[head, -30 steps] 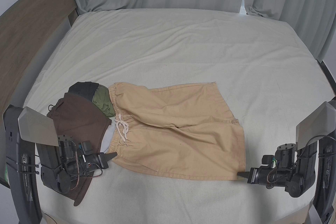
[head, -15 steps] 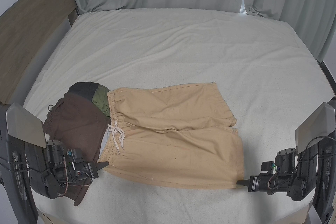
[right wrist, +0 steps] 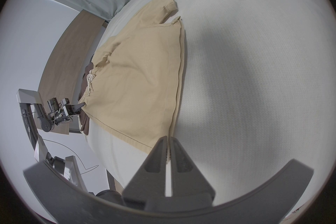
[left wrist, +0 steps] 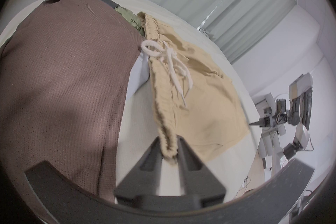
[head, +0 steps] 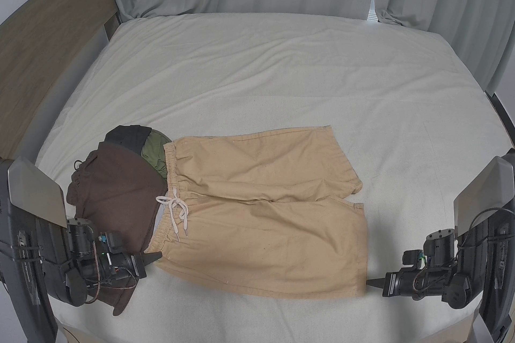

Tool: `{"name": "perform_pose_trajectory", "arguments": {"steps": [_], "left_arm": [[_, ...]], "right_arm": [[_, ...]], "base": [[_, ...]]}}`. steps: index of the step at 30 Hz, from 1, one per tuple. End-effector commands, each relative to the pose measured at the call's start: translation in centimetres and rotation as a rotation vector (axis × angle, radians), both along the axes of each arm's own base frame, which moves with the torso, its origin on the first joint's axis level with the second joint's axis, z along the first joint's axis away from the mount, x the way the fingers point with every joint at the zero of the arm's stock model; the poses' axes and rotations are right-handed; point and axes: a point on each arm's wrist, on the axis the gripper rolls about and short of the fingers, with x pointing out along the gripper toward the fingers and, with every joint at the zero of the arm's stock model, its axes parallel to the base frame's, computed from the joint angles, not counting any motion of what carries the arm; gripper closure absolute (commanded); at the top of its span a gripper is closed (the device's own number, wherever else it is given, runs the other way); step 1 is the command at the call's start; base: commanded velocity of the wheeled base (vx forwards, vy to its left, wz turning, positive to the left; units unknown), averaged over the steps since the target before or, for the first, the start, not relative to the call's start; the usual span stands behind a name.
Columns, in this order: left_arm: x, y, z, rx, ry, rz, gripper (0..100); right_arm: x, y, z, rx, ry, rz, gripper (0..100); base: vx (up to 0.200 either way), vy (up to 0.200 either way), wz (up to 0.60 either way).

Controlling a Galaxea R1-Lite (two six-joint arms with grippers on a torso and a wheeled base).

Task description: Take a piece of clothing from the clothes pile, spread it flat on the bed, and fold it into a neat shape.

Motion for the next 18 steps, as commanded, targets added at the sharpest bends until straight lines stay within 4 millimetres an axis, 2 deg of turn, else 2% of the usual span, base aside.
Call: {"name": "perform_pose_trajectory", "arguments": {"steps": [1, 8, 9, 18], "left_arm": [[-0.1, 0.0, -0.3, -0.002, 0.014, 0.000, 100], [-0.5, 0.0, -1.3, 0.036, 0.024, -0.046, 100], [-0.5, 0.0, -1.4, 0.045, 0.021, -0.053, 0], [-0.4, 0.0, -1.3, 0.048, 0.011, -0.052, 0]], "right_arm": [[0.0, 0.0, 0.0, 0.001, 0.003, 0.000, 100], [0.1, 0.0, 0.0, 0.002, -0.005, 0.000, 100], [0.1, 0.0, 0.0, 0.002, -0.005, 0.000, 0], [0.3, 0.0, 0.2, 0.005, -0.018, 0.000, 0]], "base": [[0.000, 0.000, 0.00], [0.000, 0.000, 0.00], [0.000, 0.000, 0.00], [0.000, 0.000, 0.00]]}}
